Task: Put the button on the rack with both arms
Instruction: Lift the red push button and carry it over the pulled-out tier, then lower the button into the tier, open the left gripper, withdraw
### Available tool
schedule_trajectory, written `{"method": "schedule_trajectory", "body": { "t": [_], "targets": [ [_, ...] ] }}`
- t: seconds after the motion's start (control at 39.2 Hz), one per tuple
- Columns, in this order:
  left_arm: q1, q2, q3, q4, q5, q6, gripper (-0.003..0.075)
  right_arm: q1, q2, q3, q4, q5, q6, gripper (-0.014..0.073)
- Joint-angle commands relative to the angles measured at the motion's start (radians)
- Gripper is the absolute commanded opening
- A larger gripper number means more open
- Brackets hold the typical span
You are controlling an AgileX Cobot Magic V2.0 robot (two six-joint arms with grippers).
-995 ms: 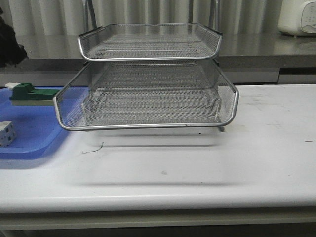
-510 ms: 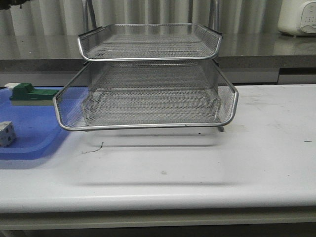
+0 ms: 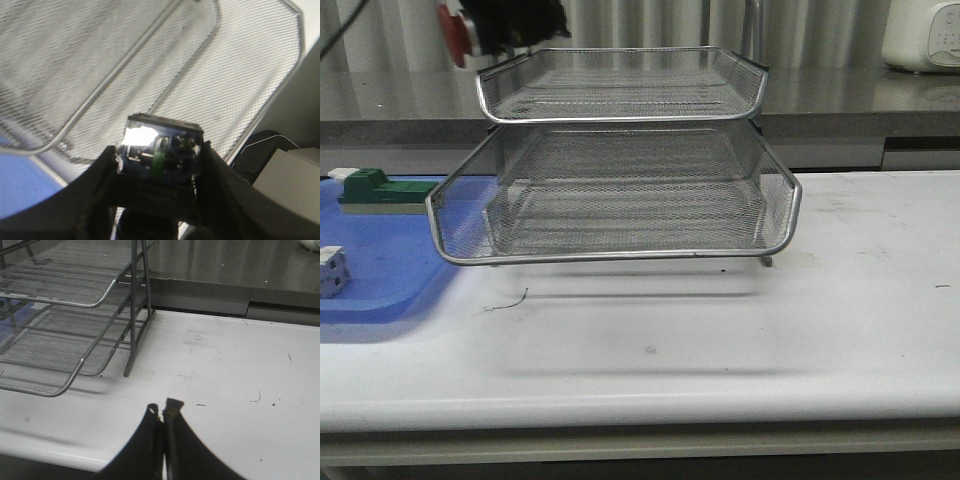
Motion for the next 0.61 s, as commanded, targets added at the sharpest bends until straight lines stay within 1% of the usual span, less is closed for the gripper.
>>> {"method": "schedule_trajectory", "body": {
  "t": [0.0, 0.08, 0.2, 0.38, 0.48, 0.59],
  "targets": [
    [-0.066, -0.039, 0.006, -0.011, -0.101, -0.016, 0.0034, 0.001, 0.011, -0.025, -0.008, -0.078, -0.001, -0.0062],
    [-0.094, -0.012, 0.008, -0.011, -0.122, -0.016, 0.0034, 0.001, 0.011, -0.025, -0.008, -0.078, -0.001, -0.0062],
    [-0.113, 0.049, 0.008, -0.008, -0.188, -0.016, 0.0034, 0.001, 0.011, -0.025, -0.008, -0.078, -0.001, -0.0062],
    [-0.113, 0.142, 0.008, -0.01, -0.201, -0.019, 0.0038, 0.001, 0.011, -0.025, -0.008, -0.078, -0.001, -0.0062],
    [-0.113, 0.173, 0.008, -0.01, -0.232, -0.019, 0.0072, 0.001, 0.011, -0.025, -0.008, -0.078, -0.001, -0.0062],
    [-0.113, 0.19, 0.008, -0.01, -0.25, -0.019, 0.0124, 0.001, 0.011, -0.025, -0.008, -0.078, -0.001, -0.0062]
  ]
}}
